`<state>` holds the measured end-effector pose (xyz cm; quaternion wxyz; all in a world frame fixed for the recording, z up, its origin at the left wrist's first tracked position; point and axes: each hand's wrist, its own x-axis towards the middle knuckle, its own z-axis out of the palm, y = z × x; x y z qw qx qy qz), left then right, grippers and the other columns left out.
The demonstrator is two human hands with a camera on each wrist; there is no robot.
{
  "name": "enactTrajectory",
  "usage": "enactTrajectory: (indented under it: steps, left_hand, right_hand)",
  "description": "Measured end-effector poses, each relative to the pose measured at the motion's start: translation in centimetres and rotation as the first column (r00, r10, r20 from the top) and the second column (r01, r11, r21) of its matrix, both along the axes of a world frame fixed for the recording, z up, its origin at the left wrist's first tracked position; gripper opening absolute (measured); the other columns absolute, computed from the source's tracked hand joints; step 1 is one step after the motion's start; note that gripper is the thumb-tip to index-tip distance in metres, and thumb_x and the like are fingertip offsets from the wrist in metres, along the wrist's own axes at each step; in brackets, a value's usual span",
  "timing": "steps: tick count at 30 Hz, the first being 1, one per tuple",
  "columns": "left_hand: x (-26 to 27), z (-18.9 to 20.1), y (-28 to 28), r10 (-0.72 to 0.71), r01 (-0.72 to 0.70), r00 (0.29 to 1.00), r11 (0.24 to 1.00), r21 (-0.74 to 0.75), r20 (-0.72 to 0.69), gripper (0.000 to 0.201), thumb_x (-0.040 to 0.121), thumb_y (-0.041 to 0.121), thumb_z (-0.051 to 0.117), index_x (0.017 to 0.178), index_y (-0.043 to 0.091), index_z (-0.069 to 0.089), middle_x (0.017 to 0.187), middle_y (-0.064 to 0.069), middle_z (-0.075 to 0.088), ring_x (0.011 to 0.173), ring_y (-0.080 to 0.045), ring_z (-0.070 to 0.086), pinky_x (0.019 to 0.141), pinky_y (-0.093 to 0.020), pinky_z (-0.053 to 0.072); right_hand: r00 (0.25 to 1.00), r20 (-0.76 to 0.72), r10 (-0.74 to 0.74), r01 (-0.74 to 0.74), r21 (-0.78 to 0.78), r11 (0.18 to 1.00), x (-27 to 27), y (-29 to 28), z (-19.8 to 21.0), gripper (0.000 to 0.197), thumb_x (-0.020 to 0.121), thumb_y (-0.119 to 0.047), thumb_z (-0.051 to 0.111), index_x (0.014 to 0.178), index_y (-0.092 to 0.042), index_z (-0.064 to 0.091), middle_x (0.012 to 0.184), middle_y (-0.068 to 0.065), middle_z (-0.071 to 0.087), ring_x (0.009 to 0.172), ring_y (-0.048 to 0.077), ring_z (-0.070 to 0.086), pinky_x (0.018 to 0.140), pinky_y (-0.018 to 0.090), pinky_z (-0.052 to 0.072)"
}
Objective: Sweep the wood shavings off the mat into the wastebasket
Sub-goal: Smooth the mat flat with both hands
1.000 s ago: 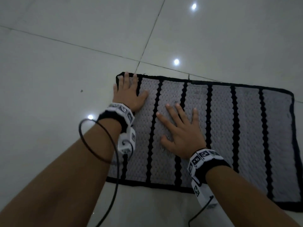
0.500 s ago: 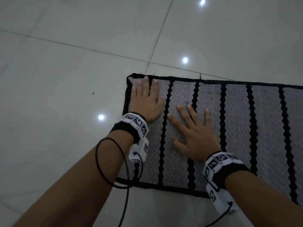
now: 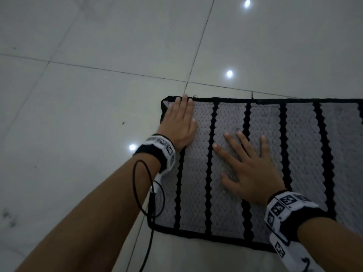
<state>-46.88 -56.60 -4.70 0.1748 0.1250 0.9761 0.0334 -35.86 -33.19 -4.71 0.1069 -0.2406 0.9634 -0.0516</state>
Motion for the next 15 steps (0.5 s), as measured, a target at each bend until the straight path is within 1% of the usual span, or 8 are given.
enactTrajectory:
  steps: [1, 3, 5, 7, 9, 10, 12, 15]
  left_hand:
    - [-0.8, 0.2, -1.0, 0.022, -0.022, 1.000, 1.000, 0.004, 0.019, 0.069, 0.097, 0.039, 0.005, 0.154, 0.005, -0.008, 0.162, -0.015, -0.015, 0.150, -0.028, -0.012, 0.120, -0.040, -0.010]
    - [-2.1, 0.6, -1.4, 0.129, -0.128, 0.991, 0.991, -0.033, 0.026, 0.068, 0.099, 0.039, 0.010, 0.154, 0.004, -0.009, 0.162, -0.015, -0.015, 0.150, -0.028, -0.011, 0.119, -0.041, -0.009]
    - [-2.0, 0.9, 0.4, 0.235, -0.232, 0.970, 0.971, -0.050, 0.066, 0.072, 0.101, 0.044, 0.016, 0.154, 0.003, -0.010, 0.161, -0.016, -0.018, 0.149, -0.030, -0.015, 0.118, -0.043, -0.011]
    - [-1.0, 0.7, 2.6, 0.298, -0.298, 0.947, 0.954, -0.018, 0.123, 0.078, 0.100, 0.050, 0.022, 0.154, 0.006, -0.013, 0.159, -0.017, -0.023, 0.147, -0.032, -0.022, 0.116, -0.044, -0.016]
    - [-0.5, 0.3, 3.3, 0.299, -0.306, 0.945, 0.951, 0.038, 0.133, 0.077, 0.100, 0.049, 0.024, 0.154, 0.008, -0.013, 0.159, -0.018, -0.024, 0.146, -0.034, -0.024, 0.116, -0.045, -0.017]
    - [-0.6, 0.1, 3.0, 0.290, -0.296, 0.952, 0.954, 0.052, 0.102, 0.076, 0.101, 0.048, 0.023, 0.155, 0.008, -0.011, 0.159, -0.018, -0.023, 0.147, -0.034, -0.022, 0.116, -0.045, -0.015]
    - [-1.5, 0.0, 2.0, 0.283, -0.285, 0.958, 0.956, 0.063, 0.039, 0.073, 0.102, 0.048, 0.020, 0.155, 0.008, -0.009, 0.161, -0.017, -0.019, 0.148, -0.033, -0.018, 0.118, -0.045, -0.013]
    - [-3.2, -0.1, 1.0, 0.324, -0.325, 0.946, 0.945, 0.038, 0.033, 0.071, 0.102, 0.051, 0.016, 0.156, 0.011, -0.008, 0.162, -0.015, -0.018, 0.149, -0.030, -0.016, 0.119, -0.044, -0.011]
  right_hand:
    - [1.000, 0.001, -0.002, 0.002, -0.001, 1.000, 0.0, -0.1, 0.0, 0.075, 0.087, -0.065, 0.032, 0.154, -0.039, 0.008, 0.164, -0.001, 0.004, 0.151, 0.027, 0.004, 0.110, 0.071, 0.006]
    - [1.000, 0.001, -0.008, 0.008, -0.003, 1.000, 0.0, -0.2, 0.0, 0.076, 0.087, -0.066, 0.032, 0.153, -0.040, 0.006, 0.164, -0.001, 0.003, 0.151, 0.027, 0.002, 0.110, 0.071, 0.005]
    - [1.000, 0.006, -0.010, 0.010, 0.005, 1.000, 0.0, -0.2, 0.0, 0.075, 0.087, -0.066, 0.031, 0.153, -0.040, 0.006, 0.164, -0.002, 0.002, 0.151, 0.027, 0.001, 0.110, 0.071, 0.005]
    - [1.000, 0.005, -0.008, 0.008, 0.009, 1.000, 0.1, -0.1, 0.1, 0.075, 0.087, -0.066, 0.031, 0.153, -0.039, 0.008, 0.164, -0.002, 0.003, 0.151, 0.027, 0.002, 0.110, 0.071, 0.005]
    - [1.000, 0.009, -0.006, 0.006, 0.006, 1.000, 0.1, -0.2, 0.1, 0.075, 0.087, -0.066, 0.032, 0.153, -0.039, 0.011, 0.164, -0.001, 0.006, 0.151, 0.027, 0.004, 0.110, 0.072, 0.006]
    - [1.000, 0.005, -0.003, 0.003, 0.005, 1.000, 0.1, -0.2, 0.1, 0.075, 0.087, -0.065, 0.032, 0.153, -0.038, 0.012, 0.164, -0.001, 0.006, 0.151, 0.027, 0.005, 0.110, 0.072, 0.006]
    - [1.000, -0.003, -0.003, 0.003, 0.004, 1.000, 0.1, -0.2, 0.0, 0.074, 0.087, -0.066, 0.031, 0.154, -0.038, 0.011, 0.164, -0.001, 0.005, 0.151, 0.027, 0.004, 0.110, 0.071, 0.005]
    - [1.000, -0.007, -0.009, 0.009, -0.002, 1.000, 0.1, -0.1, 0.0, 0.074, 0.088, -0.066, 0.030, 0.154, -0.039, 0.009, 0.164, -0.002, 0.003, 0.151, 0.027, 0.002, 0.110, 0.071, 0.004]
